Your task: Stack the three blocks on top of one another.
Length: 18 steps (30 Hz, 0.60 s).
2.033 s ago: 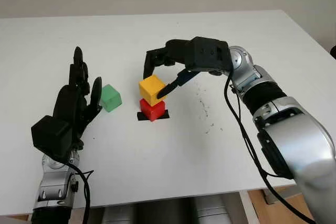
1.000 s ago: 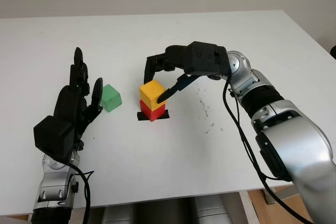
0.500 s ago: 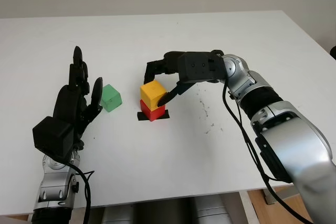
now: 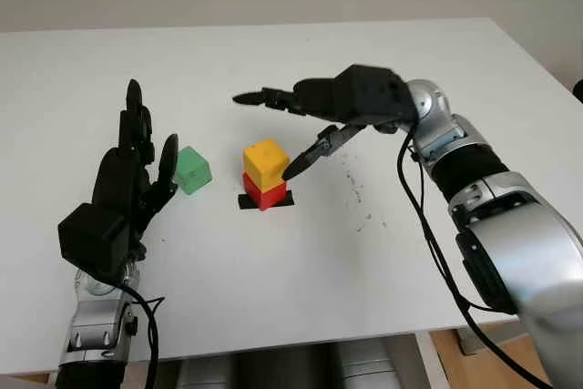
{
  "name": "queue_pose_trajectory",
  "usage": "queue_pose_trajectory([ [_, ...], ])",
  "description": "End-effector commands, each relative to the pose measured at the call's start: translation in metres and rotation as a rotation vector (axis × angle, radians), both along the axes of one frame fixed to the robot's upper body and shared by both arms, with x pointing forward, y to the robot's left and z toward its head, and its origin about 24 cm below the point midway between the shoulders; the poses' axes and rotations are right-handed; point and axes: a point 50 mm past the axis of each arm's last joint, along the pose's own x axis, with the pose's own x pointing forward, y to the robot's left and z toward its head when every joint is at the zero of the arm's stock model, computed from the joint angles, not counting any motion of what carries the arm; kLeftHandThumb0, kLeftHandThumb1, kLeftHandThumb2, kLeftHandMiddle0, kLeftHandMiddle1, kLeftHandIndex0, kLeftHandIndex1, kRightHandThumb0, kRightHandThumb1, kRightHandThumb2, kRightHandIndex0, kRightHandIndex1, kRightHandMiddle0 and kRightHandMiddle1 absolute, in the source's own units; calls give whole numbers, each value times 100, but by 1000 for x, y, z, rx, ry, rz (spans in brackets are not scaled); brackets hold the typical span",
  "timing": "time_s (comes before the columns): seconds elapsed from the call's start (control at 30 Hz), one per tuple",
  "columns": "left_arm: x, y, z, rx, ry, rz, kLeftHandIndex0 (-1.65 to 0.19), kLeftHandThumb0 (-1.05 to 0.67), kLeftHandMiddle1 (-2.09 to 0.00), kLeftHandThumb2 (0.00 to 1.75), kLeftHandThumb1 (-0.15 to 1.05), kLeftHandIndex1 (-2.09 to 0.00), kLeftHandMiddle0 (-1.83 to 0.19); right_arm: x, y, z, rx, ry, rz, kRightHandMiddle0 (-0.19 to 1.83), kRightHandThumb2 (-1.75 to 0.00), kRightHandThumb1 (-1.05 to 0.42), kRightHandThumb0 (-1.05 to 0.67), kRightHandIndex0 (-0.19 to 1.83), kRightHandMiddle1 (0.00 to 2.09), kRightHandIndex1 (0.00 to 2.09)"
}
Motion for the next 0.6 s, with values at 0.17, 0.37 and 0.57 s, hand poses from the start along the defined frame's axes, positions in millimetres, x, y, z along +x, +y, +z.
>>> queue_pose_trajectory([
  [0.17, -2, 2, 4, 20, 3, -2, 17, -81, -5, 53, 105, -5, 15, -8, -29, 21, 304, 0, -107, -19, -24, -101, -93, -19, 0, 0],
  [0.37, -2, 8, 15, 145, -18, 106, 9, -74, -7, 40, 105, -8, 9, -18, -53, -1, 563, 39, -298, -19, -59, -105, -82, -19, 0, 0],
  [0.57, -2, 10, 25, 323, -23, 242, -3, -67, -9, 22, 105, -10, -9, -28, -66, -24, 697, 97, -425, -19, -68, -105, -78, -19, 0, 0],
])
